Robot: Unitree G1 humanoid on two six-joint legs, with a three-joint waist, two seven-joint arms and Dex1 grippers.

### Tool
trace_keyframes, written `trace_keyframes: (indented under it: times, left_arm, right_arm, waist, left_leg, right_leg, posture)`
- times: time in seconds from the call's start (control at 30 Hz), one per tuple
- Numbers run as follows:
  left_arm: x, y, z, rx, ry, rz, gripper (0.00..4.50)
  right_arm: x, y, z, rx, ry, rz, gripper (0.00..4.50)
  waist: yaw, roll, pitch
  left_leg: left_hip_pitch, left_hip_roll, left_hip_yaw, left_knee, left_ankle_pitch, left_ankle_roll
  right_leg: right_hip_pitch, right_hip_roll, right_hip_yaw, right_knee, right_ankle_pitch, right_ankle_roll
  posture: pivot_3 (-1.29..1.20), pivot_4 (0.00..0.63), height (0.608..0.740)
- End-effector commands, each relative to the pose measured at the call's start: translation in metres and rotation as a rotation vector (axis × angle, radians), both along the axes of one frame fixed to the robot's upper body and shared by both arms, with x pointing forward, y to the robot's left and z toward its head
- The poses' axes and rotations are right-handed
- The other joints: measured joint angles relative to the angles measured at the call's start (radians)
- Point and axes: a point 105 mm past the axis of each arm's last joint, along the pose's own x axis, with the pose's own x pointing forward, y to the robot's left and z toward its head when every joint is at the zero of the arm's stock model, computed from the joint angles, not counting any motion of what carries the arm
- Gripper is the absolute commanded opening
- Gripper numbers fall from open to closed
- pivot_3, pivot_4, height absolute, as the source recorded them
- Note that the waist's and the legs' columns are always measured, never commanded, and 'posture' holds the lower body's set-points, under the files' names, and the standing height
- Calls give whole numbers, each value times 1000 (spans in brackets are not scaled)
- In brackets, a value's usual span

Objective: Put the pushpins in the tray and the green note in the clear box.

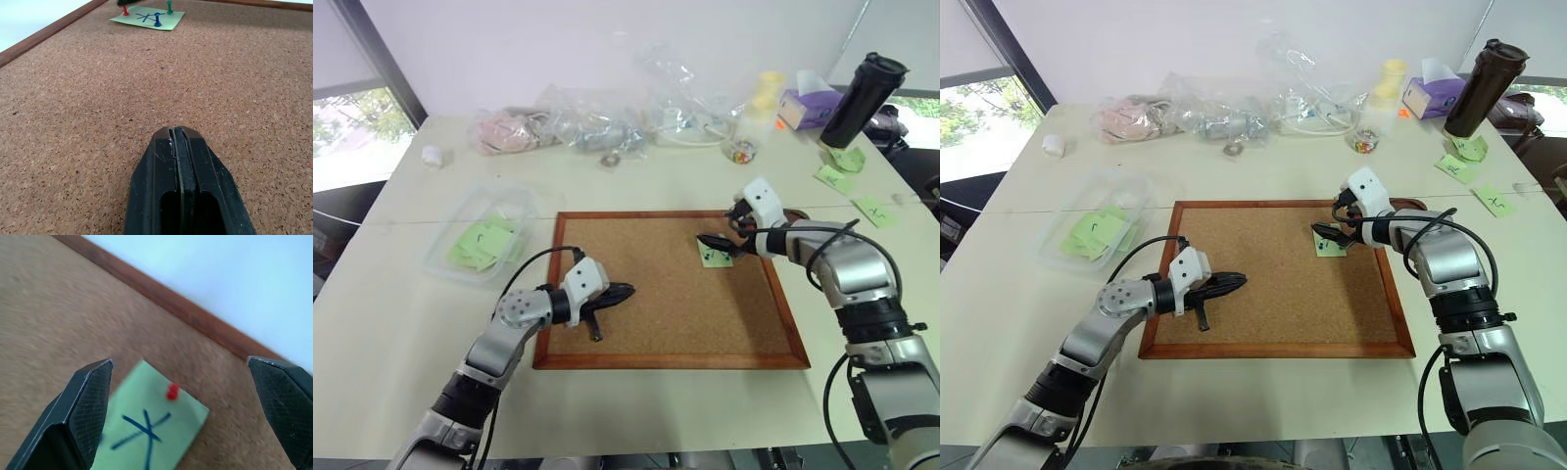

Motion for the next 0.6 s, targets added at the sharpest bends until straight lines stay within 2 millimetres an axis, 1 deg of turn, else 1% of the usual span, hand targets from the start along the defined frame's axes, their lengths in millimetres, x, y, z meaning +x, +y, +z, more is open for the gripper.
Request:
trace_keyframes:
  times: [0.03,0.13,0.23,0.47,0.53,0.6]
  left_arm:
    - [-4,1,-10,23,25,8,71]
    - [-5,1,-10,27,23,8,0]
    - [-5,1,-10,30,23,8,0]
    - [-6,2,-12,40,23,6,0]
    - [-6,3,-13,43,23,5,0]
    - [-6,3,-13,45,22,4,0]
  right_arm:
    - [6,2,11,-2,-48,13,4500]
    - [8,0,7,-10,-46,6,3699]
    - [8,0,6,-19,-48,13,2313]
    - [1,1,-3,-26,-16,35,2313]
    - [1,1,-5,-26,-10,36,1744]
    - [-1,2,-7,-29,-2,42,1025]
  waist:
    - [0,0,0]
    - [0,0,0]
    - [-1,0,0]
    - [-1,0,0]
    - [-1,1,0]
    - [-1,1,0]
  left_leg:
    - [0,0,0,0,0,0]
    - [0,0,0,0,0,0]
    - [0,0,0,0,0,0]
    - [0,0,0,0,0,0]
    - [0,0,0,0,0,0]
    - [0,0,0,0,0,0]
  right_leg:
    - [0,0,0,0,0,0]
    - [0,0,0,0,0,0]
    - [0,0,0,0,0,0]
    - [0,0,0,0,0,0]
    - [0,0,0,0,0,0]
    - [0,0,0,0,0,0]
  posture:
    - [0,150,740]
    - [0,150,740]
    - [0,150,740]
    - [0,150,740]
    - [0,150,740]
    - [0,150,740]
